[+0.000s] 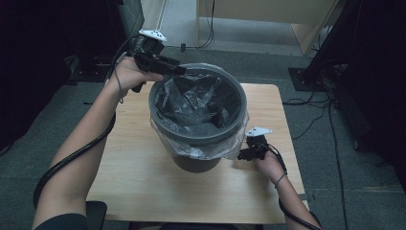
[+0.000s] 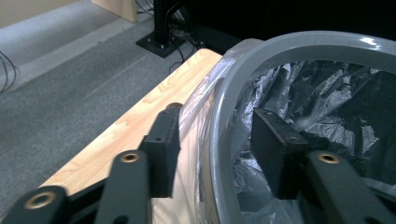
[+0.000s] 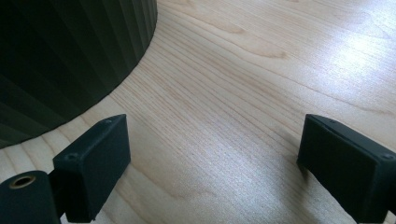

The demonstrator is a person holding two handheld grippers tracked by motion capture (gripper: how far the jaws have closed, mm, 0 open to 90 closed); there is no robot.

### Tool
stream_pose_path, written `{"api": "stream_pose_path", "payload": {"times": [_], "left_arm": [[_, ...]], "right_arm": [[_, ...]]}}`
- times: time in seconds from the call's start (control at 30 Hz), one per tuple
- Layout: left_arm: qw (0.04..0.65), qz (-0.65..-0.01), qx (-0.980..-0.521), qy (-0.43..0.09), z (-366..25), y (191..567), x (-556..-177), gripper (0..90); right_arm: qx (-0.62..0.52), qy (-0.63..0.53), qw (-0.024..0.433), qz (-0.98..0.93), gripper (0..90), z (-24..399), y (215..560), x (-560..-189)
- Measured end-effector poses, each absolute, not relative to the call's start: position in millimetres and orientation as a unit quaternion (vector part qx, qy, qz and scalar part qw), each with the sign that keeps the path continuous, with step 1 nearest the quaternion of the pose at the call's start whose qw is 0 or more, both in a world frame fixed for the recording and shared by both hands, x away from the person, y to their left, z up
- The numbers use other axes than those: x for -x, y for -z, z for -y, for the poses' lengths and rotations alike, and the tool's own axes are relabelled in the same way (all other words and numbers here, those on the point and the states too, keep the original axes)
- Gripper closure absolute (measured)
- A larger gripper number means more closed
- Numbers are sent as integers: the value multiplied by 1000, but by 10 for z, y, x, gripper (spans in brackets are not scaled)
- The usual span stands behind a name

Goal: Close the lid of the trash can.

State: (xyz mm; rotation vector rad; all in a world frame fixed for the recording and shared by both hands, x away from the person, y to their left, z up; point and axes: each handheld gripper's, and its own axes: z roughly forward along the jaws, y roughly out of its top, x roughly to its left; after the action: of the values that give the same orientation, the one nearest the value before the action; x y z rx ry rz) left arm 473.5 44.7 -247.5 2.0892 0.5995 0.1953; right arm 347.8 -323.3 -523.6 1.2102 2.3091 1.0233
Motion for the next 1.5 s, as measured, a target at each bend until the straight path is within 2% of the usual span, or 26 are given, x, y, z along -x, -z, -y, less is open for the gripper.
{"api": "stream_pose_path", "payload": {"times": [0.33,1.0,1.5], "left_arm": [[467,-261,-840,-92,-598,2413,-4703,396],[472,-306,-817,-129,-1097,2403,-4651,373],[470,-354,-793,-159,-1544,2751,-4541,373]], "right_arm": [[-425,-360,169,-813,79,3230,5237,-3480],[-425,-360,169,-813,79,3230,5237,-3480],[-424,-360,169,-814,80,3230,5237,-3477]]}}
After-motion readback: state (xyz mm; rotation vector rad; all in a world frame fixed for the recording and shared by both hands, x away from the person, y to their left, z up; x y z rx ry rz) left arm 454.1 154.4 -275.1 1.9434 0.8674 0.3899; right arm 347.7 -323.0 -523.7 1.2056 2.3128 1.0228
